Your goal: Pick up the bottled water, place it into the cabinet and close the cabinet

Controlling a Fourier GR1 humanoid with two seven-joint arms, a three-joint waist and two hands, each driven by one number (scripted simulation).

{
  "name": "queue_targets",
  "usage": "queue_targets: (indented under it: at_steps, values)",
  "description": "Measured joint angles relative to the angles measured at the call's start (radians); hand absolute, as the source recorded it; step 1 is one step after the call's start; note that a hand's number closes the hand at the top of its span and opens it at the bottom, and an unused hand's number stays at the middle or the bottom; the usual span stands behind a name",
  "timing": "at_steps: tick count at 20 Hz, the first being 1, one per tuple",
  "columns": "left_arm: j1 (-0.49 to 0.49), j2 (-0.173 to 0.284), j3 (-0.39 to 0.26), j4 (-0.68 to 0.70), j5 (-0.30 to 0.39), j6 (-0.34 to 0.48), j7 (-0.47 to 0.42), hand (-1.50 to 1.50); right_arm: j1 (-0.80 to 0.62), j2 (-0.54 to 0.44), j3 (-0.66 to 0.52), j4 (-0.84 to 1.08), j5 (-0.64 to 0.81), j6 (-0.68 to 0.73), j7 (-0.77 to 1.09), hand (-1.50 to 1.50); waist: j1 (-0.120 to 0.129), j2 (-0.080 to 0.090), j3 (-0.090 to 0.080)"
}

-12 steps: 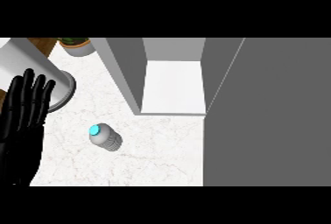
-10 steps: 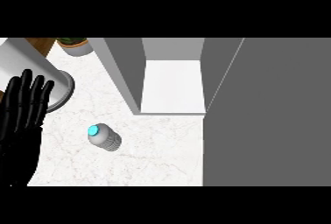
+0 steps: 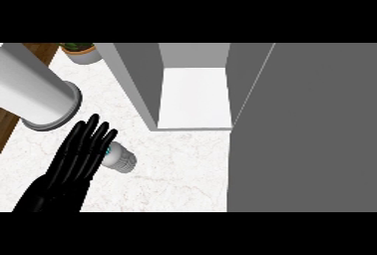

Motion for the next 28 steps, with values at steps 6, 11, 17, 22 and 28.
queue_targets:
  at_steps: [6,11,17,22,28]
  values:
    - [0.112,0.0,-0.111,-0.185,0.014,0.039,0.15,-1.5,0.087,-0.03,-0.021,-0.126,-0.089,0.03,0.095,-1.5,0.005,0.001,0.0]
    - [0.139,0.008,-0.155,-0.202,-0.003,0.069,0.212,-1.5,0.085,-0.053,-0.065,-0.14,-0.099,0.044,0.136,-1.5,0.006,0.001,-0.001]
    - [0.179,0.009,-0.223,-0.235,-0.044,0.101,0.236,-1.5,0.124,-0.049,-0.066,-0.15,-0.105,0.061,0.141,-1.5,0.004,-0.002,0.0]
    - [0.224,0.028,-0.237,-0.258,-0.069,0.117,0.241,-1.5,0.148,-0.054,-0.088,-0.154,-0.112,0.077,0.137,-1.5,0.004,-0.003,-0.001]
    - [0.25,0.038,-0.242,-0.268,-0.087,0.134,0.243,-1.5,0.174,-0.04,-0.093,-0.152,-0.119,0.093,0.116,-1.5,0.003,-0.003,-0.001]
